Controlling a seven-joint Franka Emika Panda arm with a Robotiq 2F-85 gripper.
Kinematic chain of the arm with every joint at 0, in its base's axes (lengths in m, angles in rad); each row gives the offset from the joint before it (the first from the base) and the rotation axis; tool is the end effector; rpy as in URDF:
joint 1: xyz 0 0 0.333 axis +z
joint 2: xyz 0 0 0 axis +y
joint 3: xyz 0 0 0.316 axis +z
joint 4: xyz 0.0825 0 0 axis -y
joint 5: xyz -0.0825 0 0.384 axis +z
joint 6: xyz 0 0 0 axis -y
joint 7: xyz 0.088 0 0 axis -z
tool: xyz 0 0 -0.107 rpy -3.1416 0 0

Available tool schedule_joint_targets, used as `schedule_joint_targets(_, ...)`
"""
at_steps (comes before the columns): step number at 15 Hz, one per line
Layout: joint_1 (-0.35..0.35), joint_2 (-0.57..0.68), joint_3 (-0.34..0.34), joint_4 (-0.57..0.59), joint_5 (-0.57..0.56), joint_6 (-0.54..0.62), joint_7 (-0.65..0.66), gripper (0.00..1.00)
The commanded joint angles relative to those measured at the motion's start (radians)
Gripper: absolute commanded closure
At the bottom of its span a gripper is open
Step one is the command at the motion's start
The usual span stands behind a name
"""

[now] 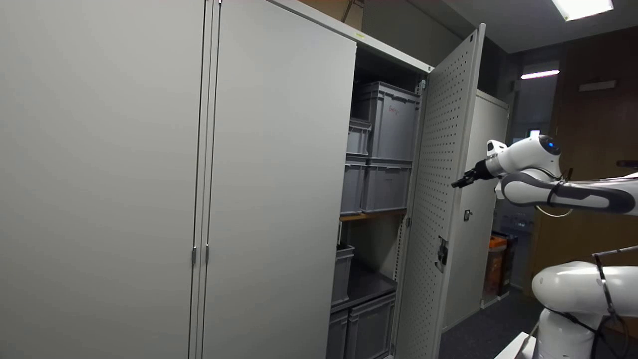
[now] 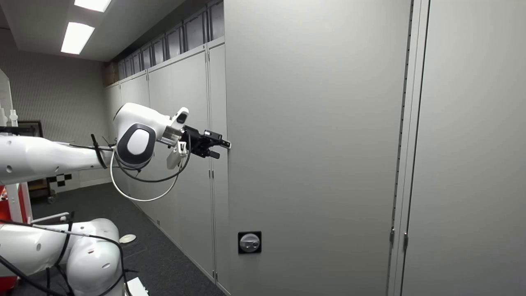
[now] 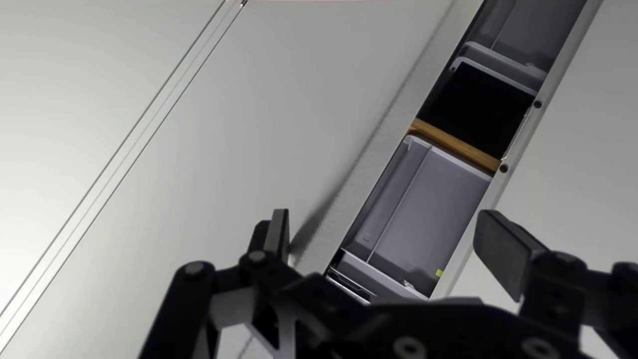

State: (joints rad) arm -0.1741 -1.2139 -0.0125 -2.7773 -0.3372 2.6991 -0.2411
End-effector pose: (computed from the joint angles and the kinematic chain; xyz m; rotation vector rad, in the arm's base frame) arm 0.2476 -0.0370 0.6389 2.2628 0.3060 1.3390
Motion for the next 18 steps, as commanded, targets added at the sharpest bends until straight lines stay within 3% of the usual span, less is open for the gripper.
schedule_joint_targets(1, -0.011, 0.022, 0.032, 0.0, -0.005, 0.024, 0.04, 0.0)
schedule_joint_targets(8, -0.033, 0.041, 0.074, 0.001, -0.007, 0.035, 0.094, 0.0)
schedule_joint_targets(18, -0.056, 0.034, 0.065, 0.002, -0.003, 0.031, 0.127, 0.0)
